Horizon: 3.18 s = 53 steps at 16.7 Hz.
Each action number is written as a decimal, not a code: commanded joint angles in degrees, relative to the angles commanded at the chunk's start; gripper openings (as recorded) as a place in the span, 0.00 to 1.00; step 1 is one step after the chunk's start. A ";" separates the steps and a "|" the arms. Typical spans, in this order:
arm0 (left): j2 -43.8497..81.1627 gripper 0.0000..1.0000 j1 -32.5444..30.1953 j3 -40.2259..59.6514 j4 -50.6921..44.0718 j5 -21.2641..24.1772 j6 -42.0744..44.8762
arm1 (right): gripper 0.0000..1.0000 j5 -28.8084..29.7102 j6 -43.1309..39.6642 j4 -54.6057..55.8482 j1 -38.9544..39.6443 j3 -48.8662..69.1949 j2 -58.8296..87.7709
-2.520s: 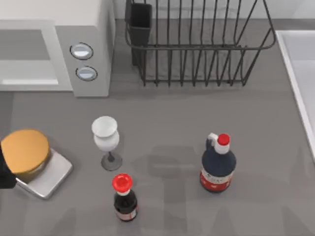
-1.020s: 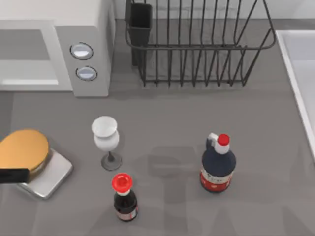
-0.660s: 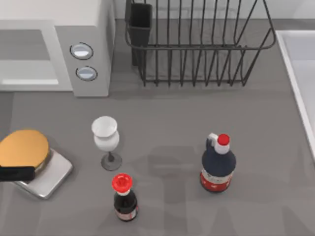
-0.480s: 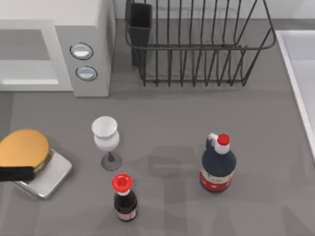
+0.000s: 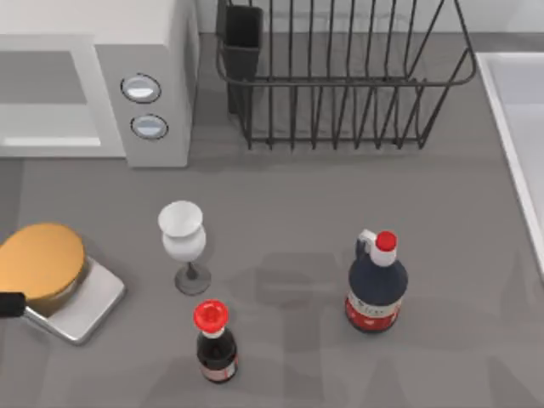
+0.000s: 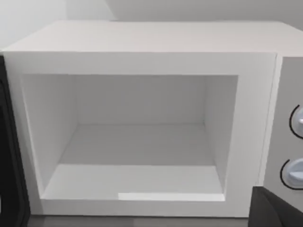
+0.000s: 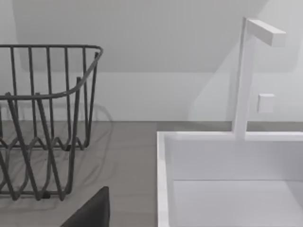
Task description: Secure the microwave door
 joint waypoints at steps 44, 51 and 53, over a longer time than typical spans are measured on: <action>91.07 0.00 57.78 70.11 -41.34 37.56 50.13 | 1.00 0.00 0.00 0.00 0.00 0.00 0.00; 92.15 0.00 58.71 71.11 -42.31 38.01 50.96 | 1.00 0.00 0.00 0.00 0.00 0.00 0.00; 91.96 0.00 59.48 70.27 -41.42 37.89 51.35 | 1.00 0.00 0.00 0.00 0.00 0.00 0.00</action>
